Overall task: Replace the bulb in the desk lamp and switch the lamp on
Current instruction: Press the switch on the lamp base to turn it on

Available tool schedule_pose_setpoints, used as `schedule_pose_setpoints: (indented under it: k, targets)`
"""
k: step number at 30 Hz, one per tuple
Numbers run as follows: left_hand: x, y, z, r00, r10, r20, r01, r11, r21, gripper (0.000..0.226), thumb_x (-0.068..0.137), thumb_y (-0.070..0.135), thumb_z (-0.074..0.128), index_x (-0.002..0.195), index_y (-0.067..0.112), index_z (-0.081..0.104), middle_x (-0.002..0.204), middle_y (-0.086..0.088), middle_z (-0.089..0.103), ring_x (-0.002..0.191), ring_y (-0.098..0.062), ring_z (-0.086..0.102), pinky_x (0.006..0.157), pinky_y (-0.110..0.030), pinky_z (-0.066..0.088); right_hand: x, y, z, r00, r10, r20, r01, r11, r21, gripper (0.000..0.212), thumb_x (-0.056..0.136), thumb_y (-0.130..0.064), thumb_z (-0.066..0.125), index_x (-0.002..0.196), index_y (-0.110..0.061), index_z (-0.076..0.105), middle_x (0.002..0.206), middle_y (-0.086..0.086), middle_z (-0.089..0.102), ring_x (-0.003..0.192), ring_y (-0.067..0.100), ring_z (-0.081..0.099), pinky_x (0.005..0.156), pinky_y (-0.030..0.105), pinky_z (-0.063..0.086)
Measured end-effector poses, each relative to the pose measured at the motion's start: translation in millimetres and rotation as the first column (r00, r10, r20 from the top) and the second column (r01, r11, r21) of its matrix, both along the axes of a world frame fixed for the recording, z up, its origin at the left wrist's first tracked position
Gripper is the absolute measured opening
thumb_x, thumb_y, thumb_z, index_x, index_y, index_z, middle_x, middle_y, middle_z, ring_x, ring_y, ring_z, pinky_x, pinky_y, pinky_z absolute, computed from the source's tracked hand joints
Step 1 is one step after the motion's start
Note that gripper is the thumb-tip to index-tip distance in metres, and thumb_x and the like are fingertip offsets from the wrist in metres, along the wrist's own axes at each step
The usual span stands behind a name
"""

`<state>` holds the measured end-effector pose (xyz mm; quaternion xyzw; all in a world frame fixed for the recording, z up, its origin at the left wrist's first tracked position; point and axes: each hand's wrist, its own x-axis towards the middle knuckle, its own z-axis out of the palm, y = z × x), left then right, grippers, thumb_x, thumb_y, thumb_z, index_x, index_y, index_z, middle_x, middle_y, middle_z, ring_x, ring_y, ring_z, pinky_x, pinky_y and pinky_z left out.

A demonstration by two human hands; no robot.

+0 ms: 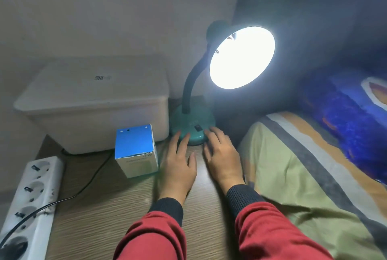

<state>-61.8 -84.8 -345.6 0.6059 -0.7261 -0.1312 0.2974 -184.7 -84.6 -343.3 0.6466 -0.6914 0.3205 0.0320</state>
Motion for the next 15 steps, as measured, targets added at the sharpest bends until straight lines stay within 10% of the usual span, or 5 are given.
schedule_pose_setpoints:
  k: [15]
  targets:
    - [1.0,-0.3,-0.6,1.000,-0.009,-0.012,0.010,1.000,0.016,0.052,0.084,0.019,0.061,0.134,0.018,0.050,0.146,-0.005,0.044,0.131,-0.024,0.045,0.109,-0.036,0.037,-0.4,1.5,-0.3,0.999,-0.002,-0.039,0.002,1.000,0.009,0.034,0.076,-0.012,0.061,0.110,-0.009,0.065,0.116,0.009,0.067,0.092,0.030,0.066,0.066,0.033,0.058]
